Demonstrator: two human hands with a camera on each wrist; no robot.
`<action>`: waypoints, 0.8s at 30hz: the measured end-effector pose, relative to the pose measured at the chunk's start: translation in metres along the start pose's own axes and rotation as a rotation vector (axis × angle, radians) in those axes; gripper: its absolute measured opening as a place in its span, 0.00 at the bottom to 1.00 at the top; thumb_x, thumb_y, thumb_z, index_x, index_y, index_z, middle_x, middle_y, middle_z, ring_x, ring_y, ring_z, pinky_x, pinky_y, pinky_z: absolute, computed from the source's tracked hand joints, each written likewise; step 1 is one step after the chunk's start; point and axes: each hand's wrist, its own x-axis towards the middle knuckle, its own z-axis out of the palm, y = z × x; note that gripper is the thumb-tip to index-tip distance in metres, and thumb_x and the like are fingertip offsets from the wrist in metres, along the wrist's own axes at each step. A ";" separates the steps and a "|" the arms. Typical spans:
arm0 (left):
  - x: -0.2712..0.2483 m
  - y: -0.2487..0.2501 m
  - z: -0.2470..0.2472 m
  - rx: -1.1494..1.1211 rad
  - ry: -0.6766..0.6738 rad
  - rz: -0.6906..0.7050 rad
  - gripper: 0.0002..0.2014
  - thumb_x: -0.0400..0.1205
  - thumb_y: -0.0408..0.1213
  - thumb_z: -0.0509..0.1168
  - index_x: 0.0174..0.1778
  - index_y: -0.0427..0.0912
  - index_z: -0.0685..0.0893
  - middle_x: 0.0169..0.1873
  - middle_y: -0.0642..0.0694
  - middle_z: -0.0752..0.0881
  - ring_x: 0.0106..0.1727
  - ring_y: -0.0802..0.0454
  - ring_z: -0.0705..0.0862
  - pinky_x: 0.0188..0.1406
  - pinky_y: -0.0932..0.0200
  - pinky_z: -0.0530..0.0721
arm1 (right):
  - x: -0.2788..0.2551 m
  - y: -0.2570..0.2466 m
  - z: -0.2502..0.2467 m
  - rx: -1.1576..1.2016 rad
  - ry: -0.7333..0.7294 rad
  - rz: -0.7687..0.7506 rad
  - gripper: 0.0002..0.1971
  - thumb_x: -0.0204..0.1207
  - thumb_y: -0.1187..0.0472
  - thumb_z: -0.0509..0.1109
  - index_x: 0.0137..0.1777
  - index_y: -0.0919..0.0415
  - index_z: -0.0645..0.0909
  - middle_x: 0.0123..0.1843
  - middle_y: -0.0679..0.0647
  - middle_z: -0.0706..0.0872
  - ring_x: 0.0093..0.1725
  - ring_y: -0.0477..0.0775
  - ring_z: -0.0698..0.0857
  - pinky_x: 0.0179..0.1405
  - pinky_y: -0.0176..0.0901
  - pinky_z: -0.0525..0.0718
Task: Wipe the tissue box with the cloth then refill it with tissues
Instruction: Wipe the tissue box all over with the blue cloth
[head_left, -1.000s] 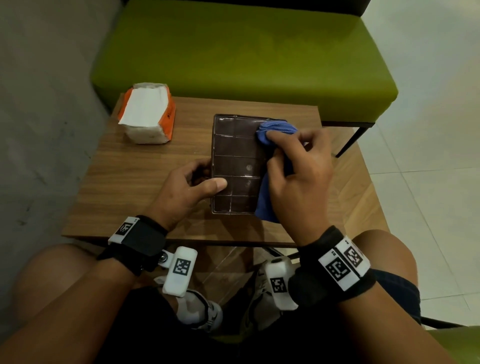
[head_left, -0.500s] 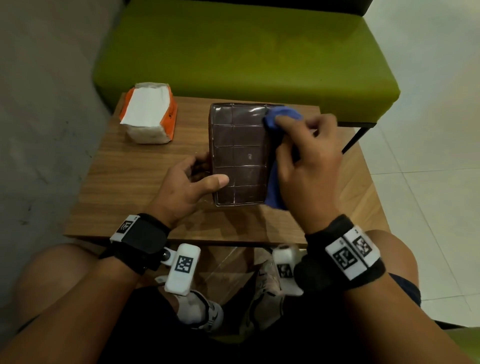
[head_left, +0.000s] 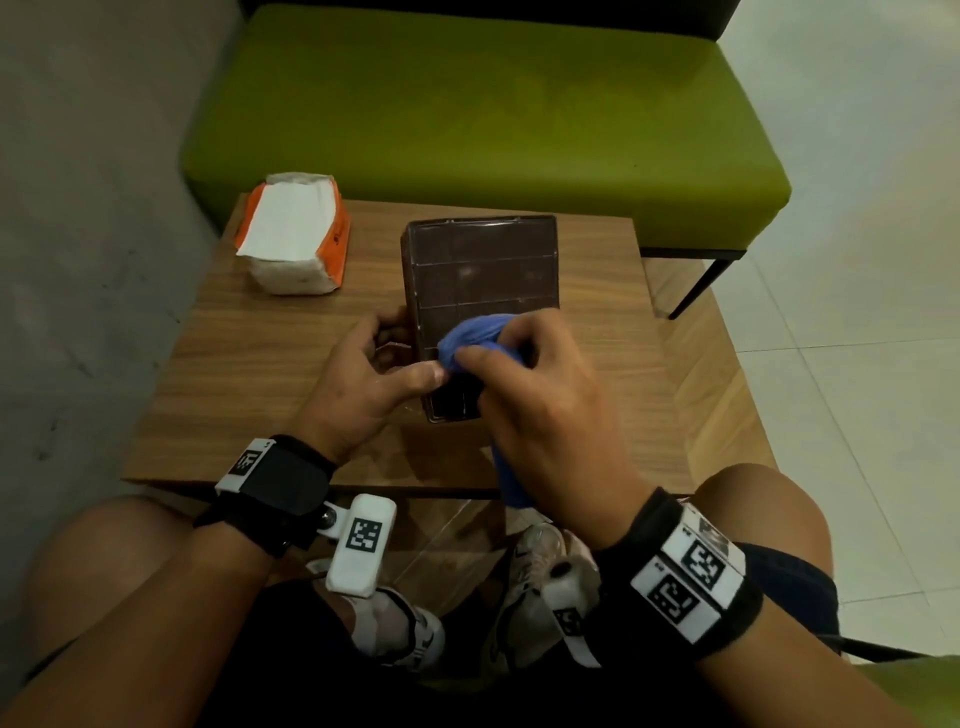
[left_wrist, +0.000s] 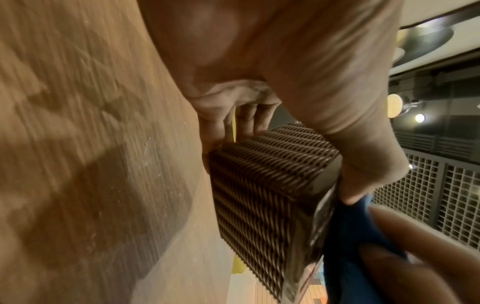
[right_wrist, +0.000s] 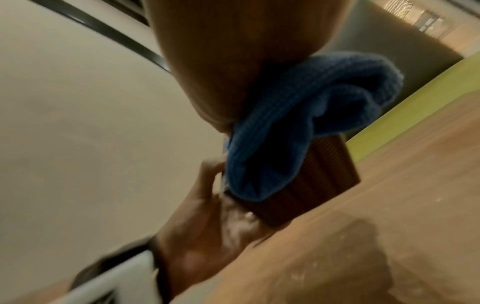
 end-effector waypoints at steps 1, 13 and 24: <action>0.000 -0.001 -0.001 0.010 0.003 0.007 0.46 0.63 0.56 0.81 0.79 0.49 0.77 0.67 0.50 0.89 0.67 0.55 0.90 0.58 0.59 0.92 | 0.001 0.009 -0.001 -0.002 0.041 0.031 0.13 0.86 0.61 0.67 0.64 0.61 0.89 0.59 0.60 0.80 0.54 0.51 0.78 0.47 0.42 0.81; 0.002 -0.003 0.003 -0.041 -0.079 0.000 0.63 0.61 0.48 0.87 0.90 0.59 0.58 0.79 0.50 0.79 0.72 0.55 0.88 0.67 0.46 0.92 | 0.010 0.022 -0.014 0.263 0.257 0.282 0.12 0.82 0.66 0.72 0.60 0.55 0.93 0.72 0.59 0.77 0.70 0.47 0.78 0.66 0.28 0.75; 0.014 0.007 0.001 -0.295 -0.029 -0.118 0.43 0.75 0.62 0.78 0.86 0.51 0.77 0.75 0.40 0.88 0.76 0.36 0.87 0.79 0.25 0.80 | 0.018 0.030 -0.023 0.125 0.037 0.063 0.15 0.83 0.63 0.69 0.65 0.54 0.92 0.76 0.60 0.83 0.70 0.60 0.82 0.66 0.52 0.80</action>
